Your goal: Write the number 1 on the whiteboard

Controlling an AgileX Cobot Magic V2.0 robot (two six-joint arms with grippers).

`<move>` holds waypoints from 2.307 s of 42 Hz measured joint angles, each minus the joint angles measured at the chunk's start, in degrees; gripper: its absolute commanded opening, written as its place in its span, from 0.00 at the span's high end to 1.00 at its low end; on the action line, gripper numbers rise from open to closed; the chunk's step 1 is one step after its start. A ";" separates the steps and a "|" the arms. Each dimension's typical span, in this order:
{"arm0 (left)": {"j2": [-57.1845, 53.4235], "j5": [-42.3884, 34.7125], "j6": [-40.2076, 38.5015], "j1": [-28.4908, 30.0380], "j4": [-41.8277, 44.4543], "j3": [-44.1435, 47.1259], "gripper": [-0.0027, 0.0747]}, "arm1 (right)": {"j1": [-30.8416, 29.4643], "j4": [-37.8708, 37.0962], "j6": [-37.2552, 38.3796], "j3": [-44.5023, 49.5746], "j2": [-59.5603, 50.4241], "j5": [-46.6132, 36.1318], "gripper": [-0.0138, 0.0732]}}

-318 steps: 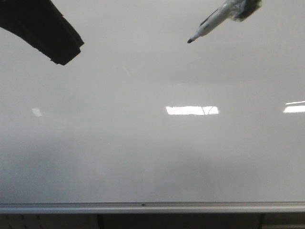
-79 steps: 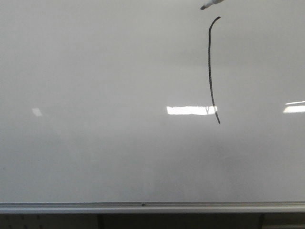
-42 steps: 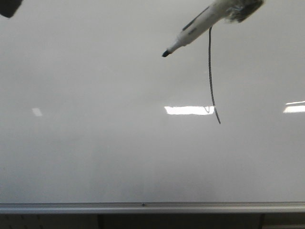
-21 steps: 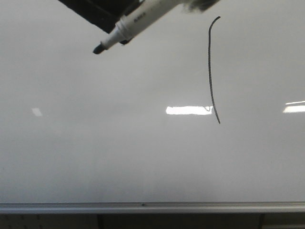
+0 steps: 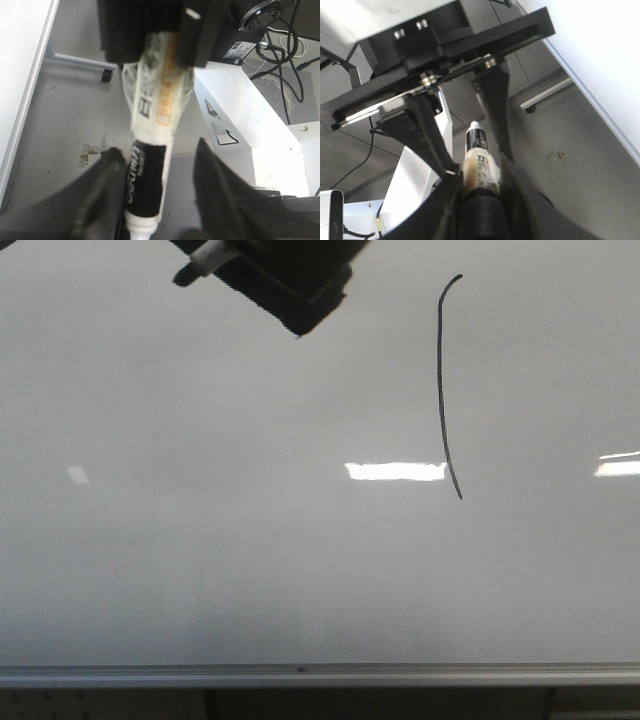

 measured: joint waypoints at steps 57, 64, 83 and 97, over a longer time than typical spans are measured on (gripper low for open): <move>0.32 -15.49 -18.14 15.55 14.01 0.00 0.99 | -11.73 -3.89 4.52 3.76 -16.57 -22.66 0.60; 0.32 -18.25 -22.32 25.73 14.01 0.13 0.99 | -12.34 -4.00 5.34 12.77 -23.75 -28.58 0.90; 0.43 -31.75 -25.16 45.90 14.01 9.94 0.99 | -12.34 -4.20 5.46 26.90 -33.40 -30.83 0.91; 5.89 -40.41 -25.29 44.42 13.44 11.56 0.99 | -12.34 -4.20 5.46 26.90 -33.40 -30.83 0.91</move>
